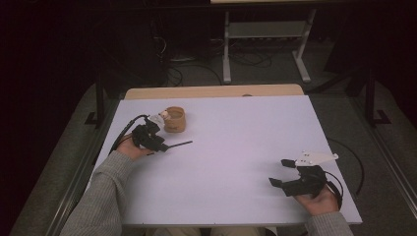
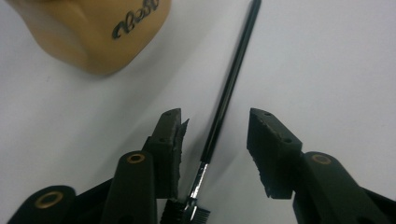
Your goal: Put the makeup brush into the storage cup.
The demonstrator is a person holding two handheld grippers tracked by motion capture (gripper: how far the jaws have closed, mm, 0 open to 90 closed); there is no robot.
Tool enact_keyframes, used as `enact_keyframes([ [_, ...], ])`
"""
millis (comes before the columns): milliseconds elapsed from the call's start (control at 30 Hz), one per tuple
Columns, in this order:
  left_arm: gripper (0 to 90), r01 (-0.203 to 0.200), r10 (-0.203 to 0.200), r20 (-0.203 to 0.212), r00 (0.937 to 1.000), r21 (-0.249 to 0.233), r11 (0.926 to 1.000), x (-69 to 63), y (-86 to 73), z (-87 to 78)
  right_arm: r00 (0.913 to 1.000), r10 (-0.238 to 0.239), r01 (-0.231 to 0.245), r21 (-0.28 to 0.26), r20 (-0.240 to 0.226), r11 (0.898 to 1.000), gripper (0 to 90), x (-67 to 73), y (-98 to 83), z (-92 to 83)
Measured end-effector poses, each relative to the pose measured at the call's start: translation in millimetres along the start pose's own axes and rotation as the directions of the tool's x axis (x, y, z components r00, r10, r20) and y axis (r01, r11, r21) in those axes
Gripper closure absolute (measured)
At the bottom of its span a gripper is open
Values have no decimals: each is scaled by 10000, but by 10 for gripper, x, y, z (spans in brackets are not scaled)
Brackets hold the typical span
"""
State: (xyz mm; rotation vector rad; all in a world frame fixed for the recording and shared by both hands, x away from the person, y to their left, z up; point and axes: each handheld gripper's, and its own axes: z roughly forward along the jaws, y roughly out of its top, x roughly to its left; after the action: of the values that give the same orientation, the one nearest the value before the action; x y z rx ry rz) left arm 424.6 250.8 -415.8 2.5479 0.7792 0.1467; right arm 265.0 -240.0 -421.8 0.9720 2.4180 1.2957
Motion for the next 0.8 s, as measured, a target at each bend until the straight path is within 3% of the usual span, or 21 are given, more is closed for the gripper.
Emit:
enact_keyframes([
  [200, 611, 124, -120, -123, 9999, 372, 9992, 38, -36, 35, 10000, 10, -11, -35, -26, 10000, 176, -3, -6, -7],
  [367, 683, -328, 338, -149, 9993, 641, 9974, -6, -17, 63, 10000, -64, 65, 30, -52, 10000, 181, 10, -7, 2],
  [533, 787, -381, 387, -96, 9992, 634, 9973, -15, -12, 64, 9999, -102, 102, -23, -49, 9999, 181, 6, -10, -9],
  [600, 814, -641, 655, -177, 9977, 703, 9955, -40, -2, 69, 10000, -81, 81, -17, -46, 10000, 181, 5, -13, -13],
  [800, 854, -603, 621, -199, 9979, 796, 9950, -55, 12, 72, 9999, -100, 101, 68, -96, 9999, 181, 11, -11, 1],
])
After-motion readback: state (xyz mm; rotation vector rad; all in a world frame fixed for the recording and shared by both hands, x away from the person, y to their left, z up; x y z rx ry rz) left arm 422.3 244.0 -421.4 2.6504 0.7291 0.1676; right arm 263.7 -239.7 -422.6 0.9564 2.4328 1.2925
